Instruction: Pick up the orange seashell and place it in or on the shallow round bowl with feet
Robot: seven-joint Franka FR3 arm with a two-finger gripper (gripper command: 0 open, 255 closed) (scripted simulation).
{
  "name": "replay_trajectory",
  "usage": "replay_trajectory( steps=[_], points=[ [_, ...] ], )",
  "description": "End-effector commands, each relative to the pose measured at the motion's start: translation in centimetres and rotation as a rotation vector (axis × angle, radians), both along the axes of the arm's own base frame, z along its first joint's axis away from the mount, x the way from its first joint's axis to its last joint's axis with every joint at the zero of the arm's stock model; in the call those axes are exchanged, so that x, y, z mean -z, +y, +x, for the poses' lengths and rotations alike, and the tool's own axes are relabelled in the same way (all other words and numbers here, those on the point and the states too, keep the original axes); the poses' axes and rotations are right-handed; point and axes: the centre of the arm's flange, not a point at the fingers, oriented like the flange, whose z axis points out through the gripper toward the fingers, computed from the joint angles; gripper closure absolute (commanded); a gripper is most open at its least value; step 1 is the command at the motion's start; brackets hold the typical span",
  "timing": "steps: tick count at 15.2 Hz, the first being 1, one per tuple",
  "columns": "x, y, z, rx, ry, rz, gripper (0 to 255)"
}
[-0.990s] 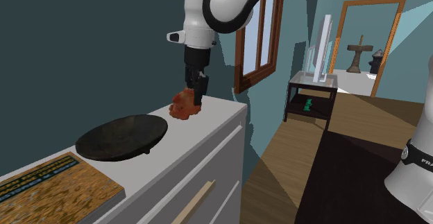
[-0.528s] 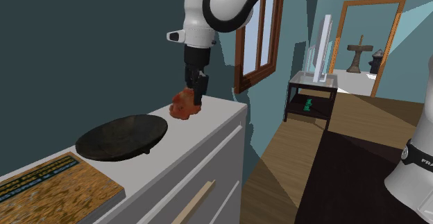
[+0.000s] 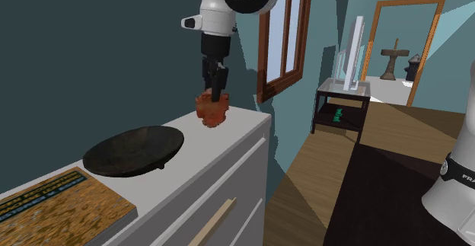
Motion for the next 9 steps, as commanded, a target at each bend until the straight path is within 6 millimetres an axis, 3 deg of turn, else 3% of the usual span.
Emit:
replay_trajectory(
  steps=[1,9],
  points=[
    [-1.1,0.1,-0.1,0.0,0.0,0.0,255],
    [-5.3,0.1,-0.1,0.0,0.0,0.0,255]
  ],
)
